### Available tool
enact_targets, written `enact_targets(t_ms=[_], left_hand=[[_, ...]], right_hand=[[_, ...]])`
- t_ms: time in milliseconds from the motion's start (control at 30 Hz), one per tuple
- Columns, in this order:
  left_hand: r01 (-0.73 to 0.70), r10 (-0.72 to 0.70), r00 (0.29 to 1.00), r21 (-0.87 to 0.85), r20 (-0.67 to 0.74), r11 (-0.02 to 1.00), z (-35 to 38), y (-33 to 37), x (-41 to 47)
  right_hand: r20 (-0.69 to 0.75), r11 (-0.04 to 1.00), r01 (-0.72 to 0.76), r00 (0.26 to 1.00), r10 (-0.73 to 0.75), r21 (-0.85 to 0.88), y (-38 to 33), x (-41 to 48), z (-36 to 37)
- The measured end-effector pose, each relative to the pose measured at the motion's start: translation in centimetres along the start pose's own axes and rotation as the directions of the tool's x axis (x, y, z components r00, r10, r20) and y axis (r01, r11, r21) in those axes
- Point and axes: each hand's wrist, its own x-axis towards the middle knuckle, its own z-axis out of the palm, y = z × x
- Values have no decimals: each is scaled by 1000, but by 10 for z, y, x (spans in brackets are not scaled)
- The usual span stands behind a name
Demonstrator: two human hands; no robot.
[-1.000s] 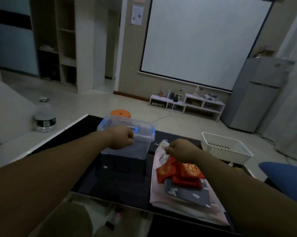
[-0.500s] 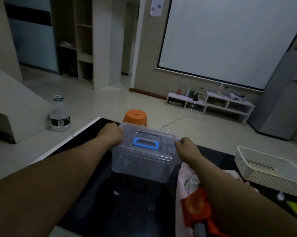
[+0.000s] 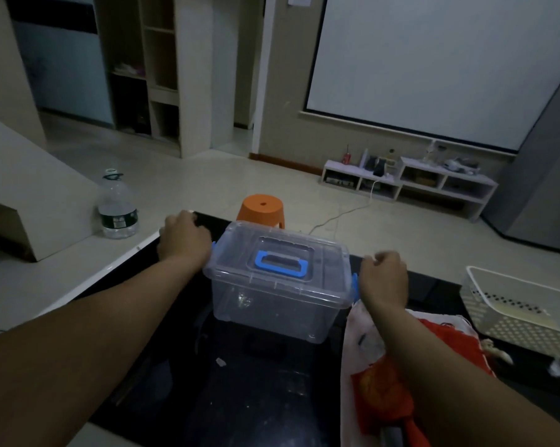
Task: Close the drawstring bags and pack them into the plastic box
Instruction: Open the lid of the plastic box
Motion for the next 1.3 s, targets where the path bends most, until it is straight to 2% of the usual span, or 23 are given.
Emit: enact_targets(t_ms=[33, 67, 100, 167, 200, 233, 300, 367, 467, 633, 733, 867, 967, 1067, 1167, 1233, 1300], left_hand=[[-176, 177, 982, 24, -62, 984, -1, 7, -11], [-298, 300, 954, 53, -29, 953, -5, 19, -27], [-403, 402, 915, 58, 39, 913, -2, 26, -40], [-428, 411, 895, 78, 174, 900, 8, 32, -68], [-413, 396, 902, 79, 169, 907, 13, 29, -78], [-394, 385, 915, 68, 118, 917, 15, 25, -81], [-320, 316, 945, 35, 82, 947, 15, 14, -81], [-252, 248, 962, 21, 119, 967, 12, 6, -77], [-178, 191, 969, -94, 159, 980, 8, 1, -75], [-101, 158, 979, -361, 131, 927, 3, -6, -81], [-57, 131, 983, -460, 130, 886, -3, -6, -83], [-13, 110, 984, -565, 137, 825, -12, -5, -81], [-22, 82, 994, -636, 65, 771, -19, 4, -86], [-82, 179, 983, -769, 42, 634, -30, 28, -91], [42, 281, 941, -887, 190, 461, -46, 52, -89], [55, 373, 896, -893, 242, 447, -57, 64, -90], [-9, 427, 878, -883, 218, 469, -61, 73, -91]], right_hand=[[-12, 981, 188, 982, -189, -37, -15, -3, -5], [78, 925, 376, 925, -372, -53, -30, -9, -6], [249, 863, 502, 845, -474, -61, -45, -17, -4], [583, 726, 678, 638, -503, -116, -67, -35, 11], [659, 654, 739, 574, -486, -162, -72, -41, 19], [688, 621, 758, 561, -461, -201, -78, -45, 25], [697, 662, 725, 574, -429, -190, -86, -49, 28], [713, 699, 700, 566, -415, -149, -89, -53, 27], [723, 739, 659, 577, -379, -139, -91, -55, 27], [646, 782, 596, 672, -361, -182, -94, -53, 40], [543, 808, 577, 718, -434, -117, -97, -48, 33], [421, 784, 621, 713, -561, -7, -106, -40, 18], [366, 767, 639, 699, -614, 66, -111, -27, 7], [313, 752, 645, 692, -650, 136, -117, -15, -1], [192, 720, 669, 694, -694, 186, -131, -10, -7], [126, 714, 656, 708, -694, 246, -143, -10, -10], [122, 722, 629, 724, -679, 287, -152, -12, -9]])
